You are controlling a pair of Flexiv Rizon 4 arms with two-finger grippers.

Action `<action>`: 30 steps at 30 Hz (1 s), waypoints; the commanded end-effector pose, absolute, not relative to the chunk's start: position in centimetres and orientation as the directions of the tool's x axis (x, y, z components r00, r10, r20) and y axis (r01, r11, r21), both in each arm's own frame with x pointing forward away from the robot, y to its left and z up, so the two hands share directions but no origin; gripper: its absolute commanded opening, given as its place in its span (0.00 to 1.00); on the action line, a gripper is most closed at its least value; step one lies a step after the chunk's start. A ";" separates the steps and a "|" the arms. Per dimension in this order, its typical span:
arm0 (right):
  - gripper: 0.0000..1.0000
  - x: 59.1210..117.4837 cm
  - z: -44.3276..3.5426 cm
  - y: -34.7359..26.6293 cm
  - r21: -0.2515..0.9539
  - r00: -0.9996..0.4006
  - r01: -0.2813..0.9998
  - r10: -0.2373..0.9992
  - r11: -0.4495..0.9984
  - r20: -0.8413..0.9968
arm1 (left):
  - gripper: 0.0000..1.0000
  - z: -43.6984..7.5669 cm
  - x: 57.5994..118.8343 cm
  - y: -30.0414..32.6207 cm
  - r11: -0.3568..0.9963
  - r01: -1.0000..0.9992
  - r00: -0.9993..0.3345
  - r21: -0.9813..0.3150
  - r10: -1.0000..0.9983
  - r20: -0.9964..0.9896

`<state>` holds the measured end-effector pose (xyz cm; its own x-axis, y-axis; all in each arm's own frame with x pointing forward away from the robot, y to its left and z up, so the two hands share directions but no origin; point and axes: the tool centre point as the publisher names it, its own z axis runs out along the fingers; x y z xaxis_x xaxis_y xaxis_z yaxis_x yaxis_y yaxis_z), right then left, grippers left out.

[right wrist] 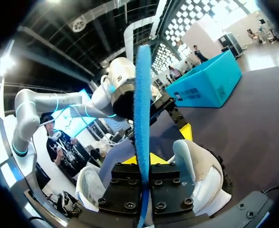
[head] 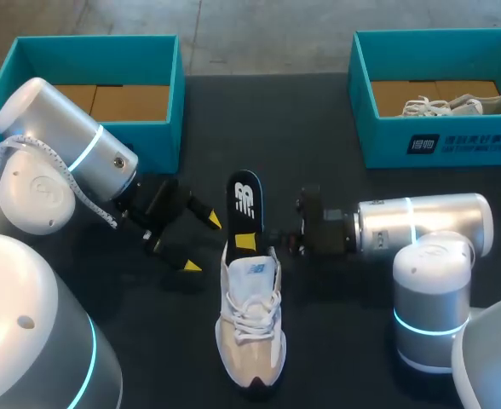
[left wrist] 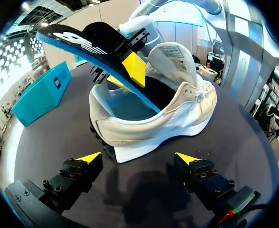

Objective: Take the shoe out of the shoebox, open the shoe tongue, remove and reinsert the insole, then place the shoe into the shoebox

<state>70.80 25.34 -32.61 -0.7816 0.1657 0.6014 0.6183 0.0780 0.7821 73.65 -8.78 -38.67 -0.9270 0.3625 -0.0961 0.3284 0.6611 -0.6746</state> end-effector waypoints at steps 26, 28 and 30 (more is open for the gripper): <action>0.00 68.8 -34.5 25.4 0.727 -0.742 0.670 0.145 0.146 0.654 | 1.00 -38.6 73.6 -8.8 0.663 0.329 -0.927 -0.672 0.363 -0.096; 0.00 68.6 -34.7 25.4 0.719 -0.737 0.676 0.142 0.158 0.661 | 1.00 -38.6 73.6 -8.8 0.663 0.329 -0.927 -0.672 0.363 -0.096; 0.00 68.4 -34.8 25.4 0.712 -0.732 0.681 0.138 0.171 0.667 | 1.00 -38.6 73.6 -8.8 0.663 0.329 -0.927 -0.672 0.363 -0.096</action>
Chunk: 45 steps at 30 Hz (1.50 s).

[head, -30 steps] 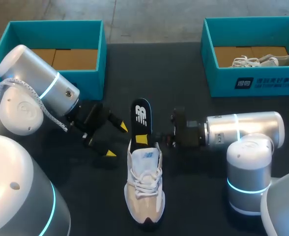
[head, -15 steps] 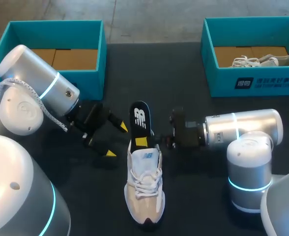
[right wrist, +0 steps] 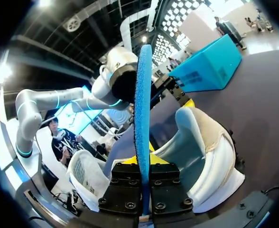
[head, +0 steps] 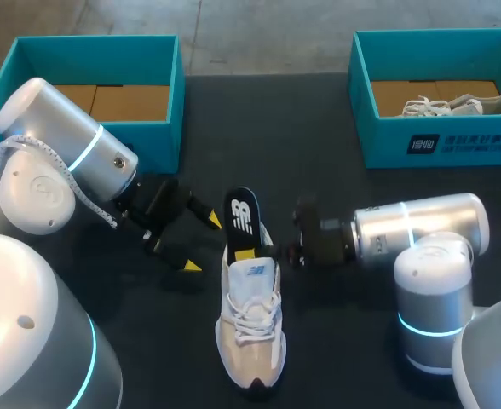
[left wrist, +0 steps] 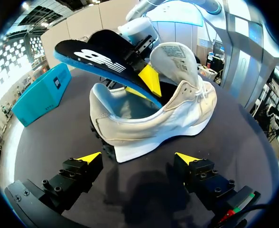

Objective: Take the shoe out of the shoebox, open the shoe tongue, remove and reinsert the insole, then place the shoe into the shoebox

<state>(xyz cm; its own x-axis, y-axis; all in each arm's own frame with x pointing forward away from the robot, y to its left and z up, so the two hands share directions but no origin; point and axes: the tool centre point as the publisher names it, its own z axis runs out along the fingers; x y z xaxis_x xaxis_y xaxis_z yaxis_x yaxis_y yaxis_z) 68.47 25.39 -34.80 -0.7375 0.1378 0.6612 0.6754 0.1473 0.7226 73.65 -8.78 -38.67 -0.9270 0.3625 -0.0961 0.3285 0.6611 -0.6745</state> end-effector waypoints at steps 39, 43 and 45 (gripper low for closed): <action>0.31 70.2 -33.2 25.4 0.771 -0.767 0.635 0.159 0.052 0.621 | 1.00 -38.6 73.6 -8.8 0.663 0.329 -0.927 -0.672 0.363 -0.096; 0.23 70.5 -33.0 25.3 0.774 -0.768 0.632 0.164 0.044 0.619 | 1.00 -38.6 73.6 -8.8 0.663 0.329 -0.927 -0.672 0.363 -0.096; 0.20 70.7 -32.9 25.3 0.775 -0.769 0.631 0.163 0.039 0.618 | 1.00 -38.6 73.6 -8.8 0.663 0.329 -0.927 -0.672 0.363 -0.096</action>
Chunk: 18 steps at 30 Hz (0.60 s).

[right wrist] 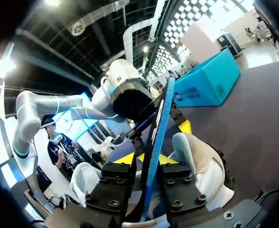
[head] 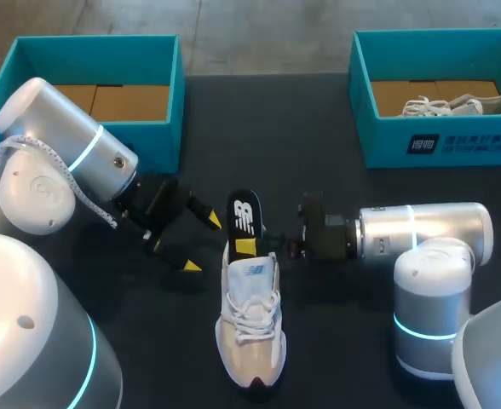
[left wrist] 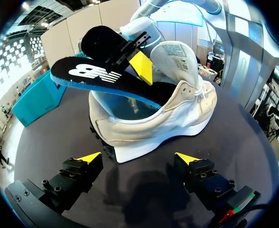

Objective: Take the shoe out of the shoebox, open the shoe tongue, remove and reinsert the insole, then place the shoe into the shoebox

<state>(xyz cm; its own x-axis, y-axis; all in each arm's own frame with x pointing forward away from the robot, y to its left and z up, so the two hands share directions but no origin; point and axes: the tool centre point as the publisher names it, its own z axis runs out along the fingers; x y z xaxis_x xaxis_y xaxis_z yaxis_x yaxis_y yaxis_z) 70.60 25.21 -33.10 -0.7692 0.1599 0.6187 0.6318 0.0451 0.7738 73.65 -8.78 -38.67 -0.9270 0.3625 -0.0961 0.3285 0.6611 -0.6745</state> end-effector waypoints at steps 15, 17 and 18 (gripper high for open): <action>0.00 70.8 -33.3 25.5 0.774 -0.769 0.632 0.152 0.038 0.621 | 1.00 -38.6 73.6 -8.8 0.663 0.329 -0.927 -0.672 0.363 -0.096; 0.00 70.6 -33.5 25.5 0.769 -0.765 0.638 0.148 0.040 0.627 | 1.00 -38.6 73.6 -8.8 0.663 0.329 -0.927 -0.672 0.363 -0.096; 0.00 70.5 -33.7 25.6 0.767 -0.763 0.640 0.148 0.042 0.629 | 1.00 -38.6 73.6 -8.8 0.663 0.329 -0.927 -0.672 0.363 -0.096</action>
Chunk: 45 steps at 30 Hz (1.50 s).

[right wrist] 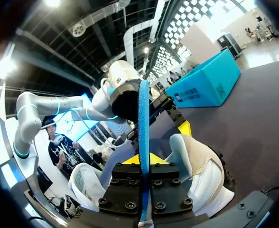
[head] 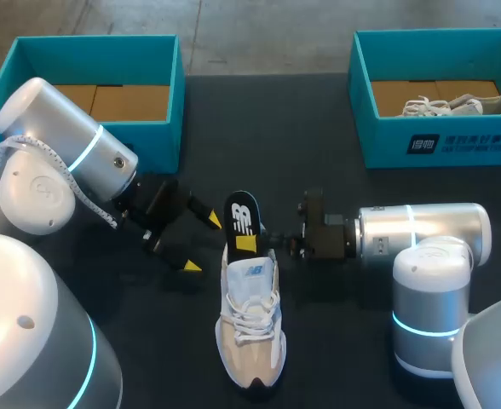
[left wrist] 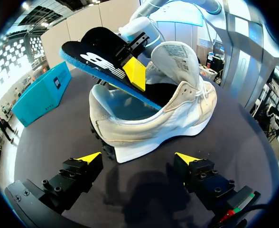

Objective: Take the shoe out of the shoebox, open the shoe tongue, remove and reinsert the insole, then place the shoe into the shoebox

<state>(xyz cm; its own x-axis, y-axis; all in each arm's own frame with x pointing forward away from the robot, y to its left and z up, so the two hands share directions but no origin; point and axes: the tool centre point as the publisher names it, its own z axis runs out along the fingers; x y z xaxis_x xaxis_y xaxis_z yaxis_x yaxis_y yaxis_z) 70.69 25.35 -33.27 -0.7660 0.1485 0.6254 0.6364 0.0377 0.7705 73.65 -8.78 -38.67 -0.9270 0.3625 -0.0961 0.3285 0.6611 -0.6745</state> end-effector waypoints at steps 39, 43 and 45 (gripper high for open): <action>0.30 68.7 -34.3 25.6 0.743 -0.741 0.667 0.149 0.056 0.654 | 1.00 -38.6 73.6 -8.8 0.663 0.329 -0.927 -0.672 0.363 -0.096; 0.31 69.1 -33.9 25.7 0.753 -0.751 0.656 0.148 0.053 0.643 | 1.00 -38.6 73.6 -8.8 0.663 0.329 -0.927 -0.672 0.363 -0.096; 0.31 69.3 -33.8 25.7 0.759 -0.755 0.650 0.151 0.043 0.638 | 1.00 -38.6 73.6 -8.8 0.663 0.329 -0.927 -0.672 0.363 -0.096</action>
<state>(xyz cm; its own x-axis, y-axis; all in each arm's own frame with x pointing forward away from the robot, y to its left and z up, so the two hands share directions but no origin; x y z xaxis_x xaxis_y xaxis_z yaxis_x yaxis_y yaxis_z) 69.16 25.48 -33.95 -0.7547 0.1467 0.6394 0.6509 0.0459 0.7578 73.64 -8.78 -38.67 -0.9270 0.3625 -0.0961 0.3285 0.6611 -0.6745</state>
